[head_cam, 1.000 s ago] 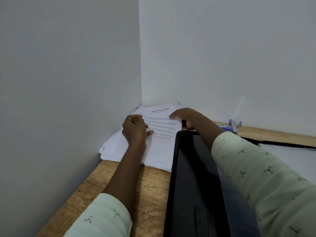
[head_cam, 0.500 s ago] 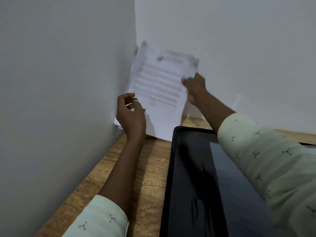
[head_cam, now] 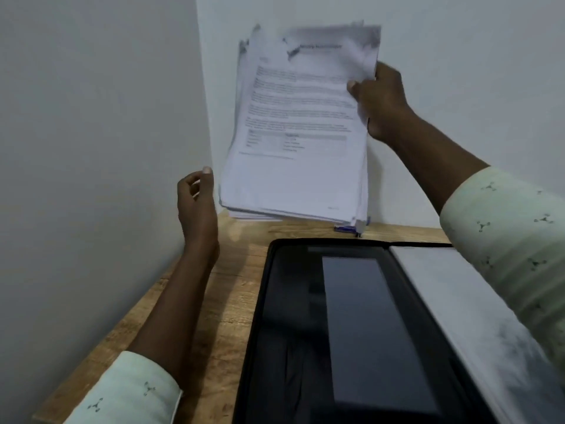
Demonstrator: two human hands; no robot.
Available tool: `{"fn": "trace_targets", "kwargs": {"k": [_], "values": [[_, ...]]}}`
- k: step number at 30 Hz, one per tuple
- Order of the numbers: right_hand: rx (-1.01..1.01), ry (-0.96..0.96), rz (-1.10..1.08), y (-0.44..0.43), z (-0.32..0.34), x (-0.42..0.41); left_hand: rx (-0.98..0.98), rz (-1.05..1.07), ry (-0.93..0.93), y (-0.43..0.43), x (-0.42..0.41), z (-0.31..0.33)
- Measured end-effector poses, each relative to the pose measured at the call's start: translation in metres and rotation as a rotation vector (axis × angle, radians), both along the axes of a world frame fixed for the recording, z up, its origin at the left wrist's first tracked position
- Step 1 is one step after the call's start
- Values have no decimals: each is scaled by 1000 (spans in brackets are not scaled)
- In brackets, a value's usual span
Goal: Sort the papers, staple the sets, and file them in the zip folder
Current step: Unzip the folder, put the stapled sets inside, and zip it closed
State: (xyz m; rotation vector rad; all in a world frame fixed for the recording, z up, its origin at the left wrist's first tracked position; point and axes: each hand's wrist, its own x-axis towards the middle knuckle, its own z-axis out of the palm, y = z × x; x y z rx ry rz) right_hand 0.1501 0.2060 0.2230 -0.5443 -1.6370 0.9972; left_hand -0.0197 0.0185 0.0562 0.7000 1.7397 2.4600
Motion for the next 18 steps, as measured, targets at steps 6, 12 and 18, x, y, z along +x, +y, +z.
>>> {"fn": "trace_targets", "kwargs": {"k": [6,12,18], "values": [[-421,-181,133,13,-60,71,-276,-791,-241,-17,33,18],[-630,-487,166,-5,-157,119,-508,-755,-116,-12,92,-8],[-368,-712,-121,-15,-197,146,-604,-618,-33,-1,109,-36]]}}
